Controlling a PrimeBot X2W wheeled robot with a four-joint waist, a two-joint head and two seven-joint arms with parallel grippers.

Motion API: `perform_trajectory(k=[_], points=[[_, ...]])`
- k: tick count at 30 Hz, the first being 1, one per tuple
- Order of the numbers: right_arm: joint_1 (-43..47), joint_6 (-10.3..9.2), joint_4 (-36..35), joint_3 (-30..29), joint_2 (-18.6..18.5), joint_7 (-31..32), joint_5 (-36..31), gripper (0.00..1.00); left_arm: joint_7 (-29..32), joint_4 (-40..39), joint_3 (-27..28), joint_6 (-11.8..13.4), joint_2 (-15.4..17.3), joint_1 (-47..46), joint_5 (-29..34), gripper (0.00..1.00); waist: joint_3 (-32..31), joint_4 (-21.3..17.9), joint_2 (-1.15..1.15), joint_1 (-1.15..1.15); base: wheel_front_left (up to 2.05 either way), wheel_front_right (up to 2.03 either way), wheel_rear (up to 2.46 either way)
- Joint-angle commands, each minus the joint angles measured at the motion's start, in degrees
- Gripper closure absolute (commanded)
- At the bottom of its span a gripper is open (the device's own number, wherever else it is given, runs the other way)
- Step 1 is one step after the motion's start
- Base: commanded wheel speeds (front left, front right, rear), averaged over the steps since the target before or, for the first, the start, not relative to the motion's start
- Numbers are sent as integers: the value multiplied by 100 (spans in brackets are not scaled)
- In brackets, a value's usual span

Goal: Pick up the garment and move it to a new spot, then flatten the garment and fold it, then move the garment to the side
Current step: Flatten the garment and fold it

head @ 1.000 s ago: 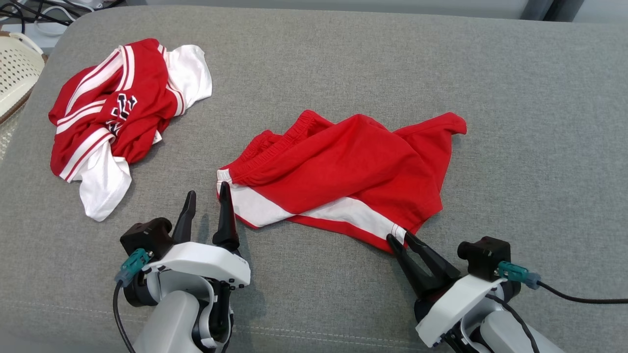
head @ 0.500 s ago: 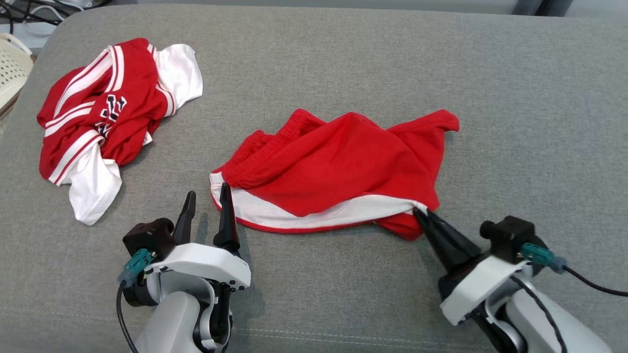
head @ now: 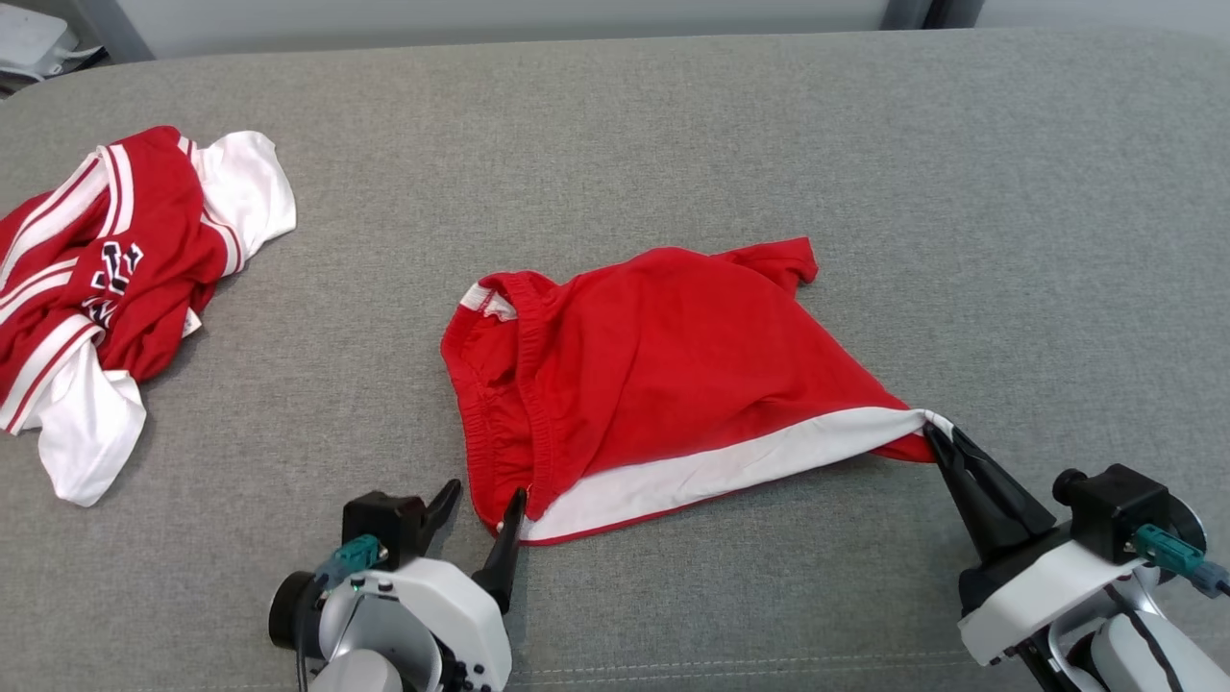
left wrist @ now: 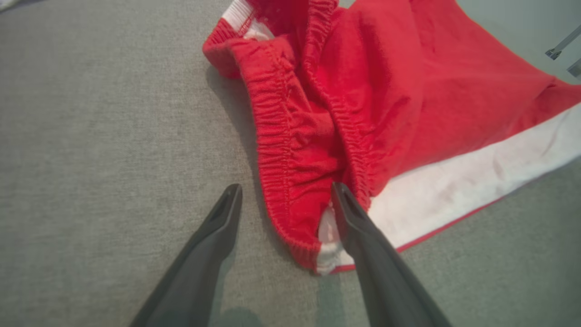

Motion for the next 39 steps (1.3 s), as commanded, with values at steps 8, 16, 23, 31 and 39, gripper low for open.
perform_trajectory(k=[8,16,23,31,39], points=[[-61,8,-37,172,203,-77,14,100,508,-1243,-282,9,646,561,434,0,-13,-106,0,0,0,0,0],[-118,8,64,237,153,-77,60,100,797,-2032,-980,296,1214,319,1791,0,-3,-72,0,0,0,0,0],[-181,8,126,333,173,-77,99,100,1124,-2162,-1267,402,1353,151,2291,0,-45,-150,0,0,0,0,0],[-189,8,169,405,215,-77,161,100,1490,-2036,-1247,459,1345,179,2139,1,-78,-241,0,0,0,0,0],[-202,8,171,469,215,-77,186,100,1612,-1822,-1202,442,1307,168,1935,82,-171,-296,0,0,0,0,0]])
